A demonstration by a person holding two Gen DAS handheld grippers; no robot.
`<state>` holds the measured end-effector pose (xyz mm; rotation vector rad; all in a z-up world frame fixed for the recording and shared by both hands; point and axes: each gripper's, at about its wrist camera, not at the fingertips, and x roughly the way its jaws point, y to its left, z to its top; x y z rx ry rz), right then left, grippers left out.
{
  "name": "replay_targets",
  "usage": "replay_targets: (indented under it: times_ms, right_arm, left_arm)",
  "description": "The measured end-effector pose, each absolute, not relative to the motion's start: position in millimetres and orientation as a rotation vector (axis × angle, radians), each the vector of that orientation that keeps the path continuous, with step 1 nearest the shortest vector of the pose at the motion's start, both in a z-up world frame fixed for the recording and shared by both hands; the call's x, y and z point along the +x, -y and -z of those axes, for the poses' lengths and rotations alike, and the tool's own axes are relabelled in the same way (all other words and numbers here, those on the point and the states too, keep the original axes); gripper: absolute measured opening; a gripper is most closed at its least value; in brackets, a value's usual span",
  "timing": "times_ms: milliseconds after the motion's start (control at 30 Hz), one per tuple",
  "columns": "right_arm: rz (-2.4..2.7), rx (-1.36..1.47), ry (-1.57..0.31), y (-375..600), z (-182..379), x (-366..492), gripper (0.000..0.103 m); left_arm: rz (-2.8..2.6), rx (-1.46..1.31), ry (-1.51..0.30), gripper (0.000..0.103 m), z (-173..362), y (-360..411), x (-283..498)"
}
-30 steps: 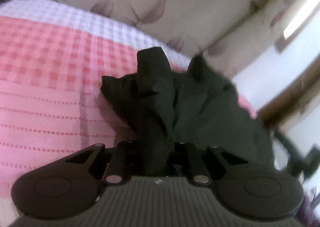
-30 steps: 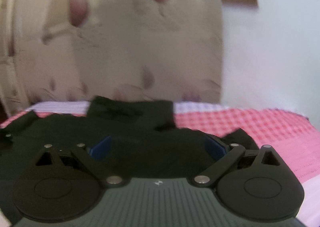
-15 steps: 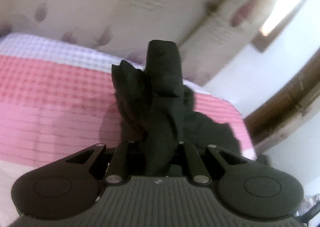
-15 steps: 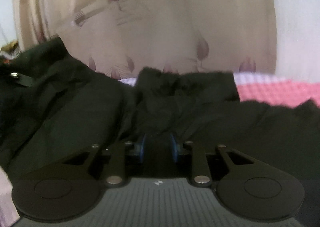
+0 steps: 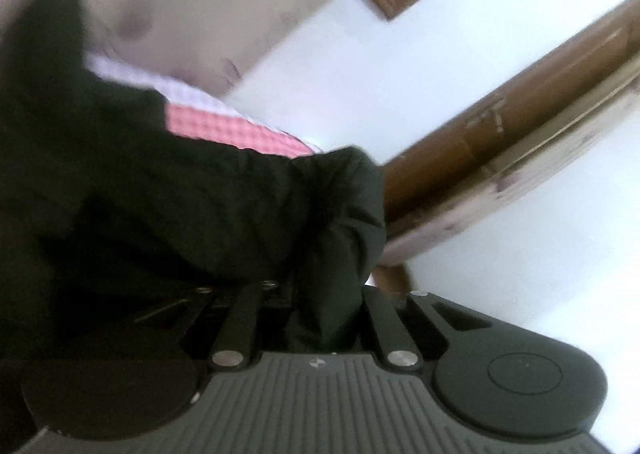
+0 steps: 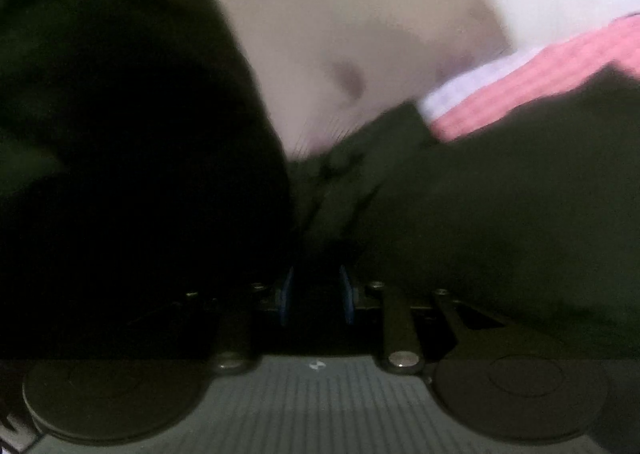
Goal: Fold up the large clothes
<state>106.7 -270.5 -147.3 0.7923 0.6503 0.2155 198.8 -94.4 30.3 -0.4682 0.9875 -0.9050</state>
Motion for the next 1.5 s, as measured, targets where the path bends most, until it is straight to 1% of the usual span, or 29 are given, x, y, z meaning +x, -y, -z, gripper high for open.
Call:
replay_targets:
  times_ms: [133,300,367,400,433,467,500,533,633,700,733,767,800,833,867,900,933,967,1033,1100,1200,1267,1300,1367,1400,1433,1500]
  right_arm:
    - [-0.163,0.892,-0.577,323,146,57,0.027]
    - [-0.092,1.011,-0.515,375,153,8,0.027]
    - [-0.099,1.054,-0.501,386,154,-1,0.037]
    - [-0.116,1.082,-0.489,389,153,-4,0.051]
    - [-0.128,1.112,-0.467,391,151,-7,0.068]
    - [-0.134,1.137,-0.450,392,149,-9,0.076]
    - [-0.148,1.167,-0.440,394,147,-9,0.088]
    - [-0.171,1.196,-0.434,395,143,-8,0.092]
    - [-0.195,1.209,-0.463,392,129,2,0.092]
    - [-0.190,1.169,-0.499,390,123,16,0.091]
    - [-0.182,1.143,-0.515,388,121,23,0.087]
    - [-0.177,1.112,-0.535,386,119,30,0.078]
    - [-0.177,1.087,-0.559,386,118,37,0.049]
    - [-0.166,1.065,-0.584,385,118,43,0.041]
    - [-0.155,1.048,-0.600,385,119,46,0.040]
    - [-0.152,1.028,-0.614,384,120,50,0.034]
    - [-0.147,1.001,-0.627,382,121,55,0.032]
    - [-0.141,0.972,-0.636,379,122,57,0.030]
    - [-0.134,0.934,-0.642,378,124,59,0.027]
    - [-0.132,0.926,-0.637,380,127,59,0.026]
    - [-0.119,0.915,-0.639,382,129,59,0.024]
    - [-0.109,0.907,-0.645,383,130,60,0.024]
    - [-0.110,0.907,-0.647,383,129,61,0.024]
    - [-0.109,0.902,-0.650,383,130,62,0.024]
    - [-0.109,0.900,-0.652,383,130,62,0.024]
    - [-0.109,0.898,-0.653,382,130,63,0.024]
    - [-0.112,0.888,-0.654,382,127,63,0.024]
  left_arm:
    - [1.003,-0.488,-0.950,0.010,12,121,206]
    - [1.053,-0.385,-0.808,0.011,52,137,194]
    - [1.054,-0.364,-0.770,0.015,55,142,185]
    - [1.051,-0.364,-0.764,0.015,56,141,183]
    - [1.051,-0.383,-0.761,0.019,58,139,182]
    - [1.053,-0.407,-0.757,0.021,60,137,181]
    - [1.049,-0.418,-0.753,0.021,60,137,182]
    - [1.045,-0.422,-0.749,0.021,61,137,180]
    - [1.045,-0.412,-0.734,0.022,66,137,173]
    - [1.042,-0.400,-0.723,0.022,70,137,169]
    - [1.042,-0.391,-0.717,0.023,70,138,168]
    - [1.041,-0.382,-0.711,0.027,72,138,165]
    - [1.037,-0.382,-0.709,0.031,72,138,163]
    - [1.034,-0.388,-0.711,0.035,72,136,160]
    - [1.032,-0.402,-0.706,0.041,71,133,157]
    - [1.030,-0.409,-0.698,0.045,67,129,152]
    - [1.023,-0.413,-0.689,0.059,61,125,146]
    - [1.010,-0.423,-0.690,0.076,55,119,141]
    - [1.020,-0.506,-0.667,0.086,40,97,128]
    - [1.027,-0.572,-0.612,0.090,21,67,114]
    - [0.917,-0.589,-0.471,0.102,-5,15,94]
    - [0.722,-0.525,-0.361,0.103,-13,-19,89]
    - [0.657,-0.491,-0.356,0.103,-10,-32,96]
    - [0.558,-0.481,-0.416,0.102,5,-53,120]
    - [0.566,-0.530,-0.476,0.102,18,-61,136]
    - [0.598,-0.581,-0.533,0.100,31,-66,149]
    - [0.640,-0.676,-0.602,0.100,56,-67,163]
